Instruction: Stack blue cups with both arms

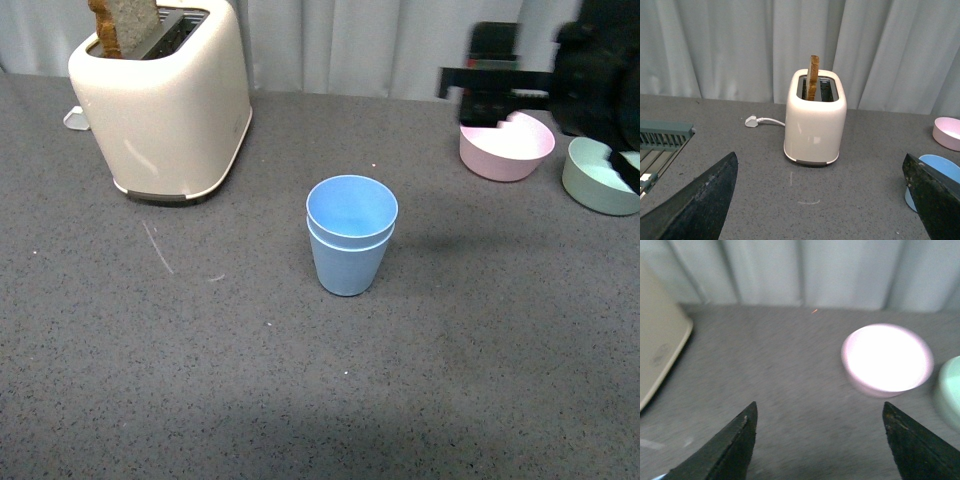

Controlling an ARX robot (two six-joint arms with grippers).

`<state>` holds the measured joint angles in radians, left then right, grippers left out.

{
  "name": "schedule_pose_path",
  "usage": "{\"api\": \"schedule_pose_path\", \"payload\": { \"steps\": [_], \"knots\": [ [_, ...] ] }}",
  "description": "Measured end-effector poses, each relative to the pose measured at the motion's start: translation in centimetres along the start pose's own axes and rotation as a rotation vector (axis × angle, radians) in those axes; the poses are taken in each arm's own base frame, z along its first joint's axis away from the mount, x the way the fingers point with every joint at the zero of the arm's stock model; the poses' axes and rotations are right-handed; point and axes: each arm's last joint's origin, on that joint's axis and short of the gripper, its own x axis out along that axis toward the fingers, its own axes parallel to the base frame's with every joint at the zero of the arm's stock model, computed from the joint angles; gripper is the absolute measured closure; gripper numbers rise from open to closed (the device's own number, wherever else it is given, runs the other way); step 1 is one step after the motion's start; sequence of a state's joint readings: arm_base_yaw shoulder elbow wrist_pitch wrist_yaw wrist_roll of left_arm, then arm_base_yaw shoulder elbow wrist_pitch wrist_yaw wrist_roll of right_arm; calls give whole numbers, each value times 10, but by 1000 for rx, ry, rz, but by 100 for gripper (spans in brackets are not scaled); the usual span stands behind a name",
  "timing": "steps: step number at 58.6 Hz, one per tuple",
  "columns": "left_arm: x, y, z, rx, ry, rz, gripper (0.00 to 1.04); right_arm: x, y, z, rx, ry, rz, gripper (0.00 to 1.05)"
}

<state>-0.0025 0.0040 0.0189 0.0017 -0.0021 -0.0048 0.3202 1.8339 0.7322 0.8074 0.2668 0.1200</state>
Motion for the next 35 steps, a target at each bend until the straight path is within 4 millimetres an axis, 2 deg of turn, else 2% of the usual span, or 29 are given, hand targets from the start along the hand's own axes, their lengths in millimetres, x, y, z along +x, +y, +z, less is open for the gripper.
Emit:
{"api": "schedule_pose_path", "payload": {
  "steps": [3, 6, 9, 12, 17, 20, 35],
  "knots": [
    [0, 0, 0, 0, 1, 0, 7, -15, -13, -2, -10, -110, -18, 47],
    [0, 0, 0, 0, 1, 0, 7, -37, -28, 7, -7, -239, -31, 59],
    [0, 0, 0, 0, 1, 0, 7, -52, -37, 13, -6, -289, -36, 68],
    [0, 0, 0, 0, 1, -2, 7, -66, -45, 12, -12, -302, -38, 79],
    [0, 0, 0, 0, 1, -2, 7, -85, -56, 0, -30, -272, -35, 97],
    [0, 0, 0, 0, 1, -2, 7, -93, -60, -4, -37, -264, -33, 104],
    [0, 0, 0, 0, 1, -2, 7, -130, -76, -12, -34, -267, -40, 104]
  ]
}}
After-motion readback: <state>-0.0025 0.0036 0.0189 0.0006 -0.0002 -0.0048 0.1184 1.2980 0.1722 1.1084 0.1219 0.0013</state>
